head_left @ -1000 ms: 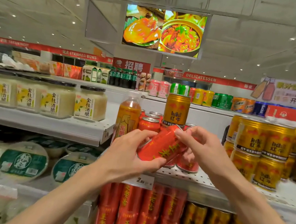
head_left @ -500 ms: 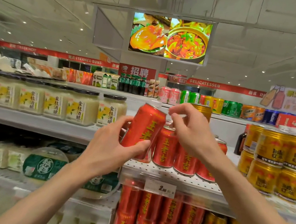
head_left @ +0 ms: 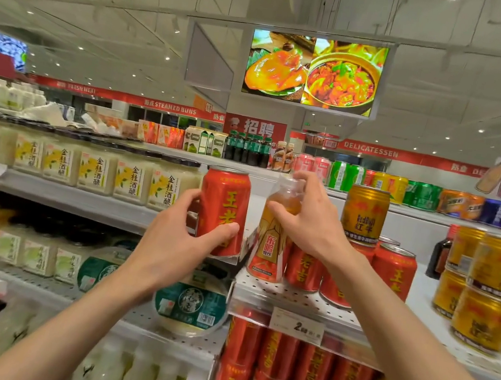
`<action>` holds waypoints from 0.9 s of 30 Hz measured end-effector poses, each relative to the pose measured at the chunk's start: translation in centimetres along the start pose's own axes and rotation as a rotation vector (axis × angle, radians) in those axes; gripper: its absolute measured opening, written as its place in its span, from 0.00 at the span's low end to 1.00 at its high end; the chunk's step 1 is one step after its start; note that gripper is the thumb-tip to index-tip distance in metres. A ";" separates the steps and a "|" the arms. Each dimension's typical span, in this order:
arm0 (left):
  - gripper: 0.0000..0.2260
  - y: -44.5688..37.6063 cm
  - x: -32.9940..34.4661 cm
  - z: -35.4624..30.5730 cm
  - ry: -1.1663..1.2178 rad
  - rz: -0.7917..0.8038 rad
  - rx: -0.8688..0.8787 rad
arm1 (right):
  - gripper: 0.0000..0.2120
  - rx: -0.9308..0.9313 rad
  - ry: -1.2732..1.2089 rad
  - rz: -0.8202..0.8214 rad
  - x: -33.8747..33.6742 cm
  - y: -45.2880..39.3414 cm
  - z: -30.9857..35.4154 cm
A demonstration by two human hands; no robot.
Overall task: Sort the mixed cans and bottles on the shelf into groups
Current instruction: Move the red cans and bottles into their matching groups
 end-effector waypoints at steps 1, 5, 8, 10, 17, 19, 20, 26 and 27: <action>0.23 0.0 -0.1 0.0 -0.003 -0.005 -0.001 | 0.30 -0.022 -0.018 0.000 -0.1 0.2 0.2; 0.24 0.0 -0.1 -0.1 -0.018 -0.009 0.002 | 0.34 -0.077 -0.017 0.033 -0.4 0.9 0.6; 0.26 -0.1 0.0 -0.1 -0.024 -0.012 0.008 | 0.34 -0.071 -0.086 0.054 -0.6 1.2 0.4; 0.26 -0.3 0.0 -0.1 -0.028 -0.018 0.012 | 0.34 -0.074 -0.149 0.016 -1.0 1.4 0.2; 0.27 -1.3 1.1 -0.5 -0.031 0.005 0.029 | 0.33 -0.004 -0.336 -0.072 -4.7 3.1 0.0; 0.27 -1.6 1.8 -0.9 -0.019 0.032 0.038 | 0.33 0.008 -0.351 -0.053 -5.7 3.9 -0.4; 0.27 -1.7 2.3 -1.2 -0.014 0.051 0.047 | 0.33 0.013 -0.368 -0.043 -6.1 4.4 -0.7; 0.44 -2.9 6.1 -3.1 -0.118 0.208 0.151 | 0.32 0.068 -0.391 -0.055 -8.5 7.4 -3.0; 0.45 -3.1 6.7 -3.3 -0.171 0.232 0.177 | 0.32 0.078 -0.384 -0.051 -8.8 7.7 -3.3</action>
Point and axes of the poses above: each hand's wrist, its own y-axis away from the middle knuckle, its own x-axis out of the palm, z = x × y, the point moved 6 cm from there along -y, towards the middle knuckle, and after that the axes turned 3 degrees about y, right-handed, at the moved point
